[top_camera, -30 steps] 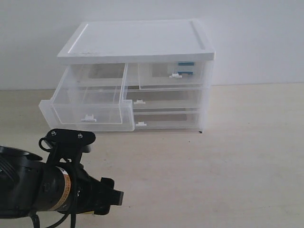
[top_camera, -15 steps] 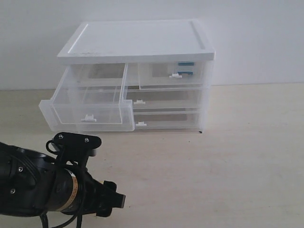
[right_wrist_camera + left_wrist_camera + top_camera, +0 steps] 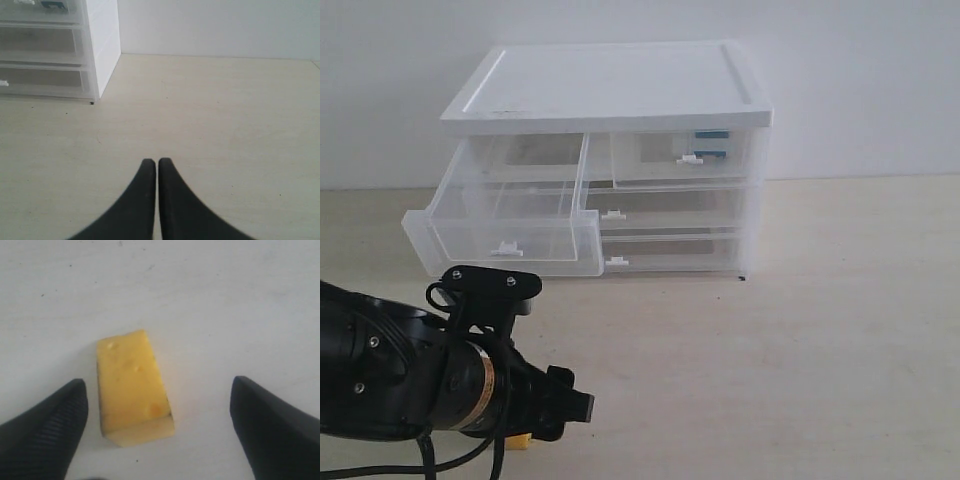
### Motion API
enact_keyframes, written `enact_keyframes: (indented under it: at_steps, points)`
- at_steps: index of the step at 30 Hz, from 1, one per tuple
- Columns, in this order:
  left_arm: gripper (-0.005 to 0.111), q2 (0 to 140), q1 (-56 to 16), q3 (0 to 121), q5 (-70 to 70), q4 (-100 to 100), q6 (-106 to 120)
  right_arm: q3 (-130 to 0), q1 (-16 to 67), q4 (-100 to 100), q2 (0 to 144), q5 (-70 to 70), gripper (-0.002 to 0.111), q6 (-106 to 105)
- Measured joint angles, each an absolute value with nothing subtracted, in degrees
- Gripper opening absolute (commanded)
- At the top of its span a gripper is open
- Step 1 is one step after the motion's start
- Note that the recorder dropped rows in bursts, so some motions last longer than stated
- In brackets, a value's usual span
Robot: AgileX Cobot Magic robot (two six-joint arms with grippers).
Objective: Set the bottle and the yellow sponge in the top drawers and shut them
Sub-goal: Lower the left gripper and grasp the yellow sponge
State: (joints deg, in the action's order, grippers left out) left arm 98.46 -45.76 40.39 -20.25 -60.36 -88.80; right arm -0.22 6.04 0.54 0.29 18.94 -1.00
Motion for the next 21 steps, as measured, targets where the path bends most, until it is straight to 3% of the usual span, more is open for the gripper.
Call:
enact_keyframes:
  at_steps: [7, 9, 11, 12, 21]
  points:
    - [0.067, 101.26, -45.76, 40.39, -20.4, -60.36, -88.8, -0.22, 6.04, 0.54, 0.29, 18.94, 0.0, -1.0]
    - [0.052, 101.68, -45.76, 40.39, -20.51, -60.55, -88.8, -0.22, 6.04, 0.54, 0.29, 18.94, 0.0, -1.0]
    - [0.027, 101.68, -45.76, 40.39, -20.5, -61.52, -88.8, -0.22, 6.04, 0.54, 0.29, 18.94, 0.0, -1.0]
    - [0.006, 101.68, -45.76, 40.39, -20.5, -61.69, -88.8, -0.22, 6.04, 0.54, 0.29, 18.94, 0.0, -1.0]
    - [0.004, 96.51, -45.76, 40.39, -20.5, -55.8, -75.14, -0.22, 6.04, 0.54, 0.29, 18.94, 0.0, -1.0]
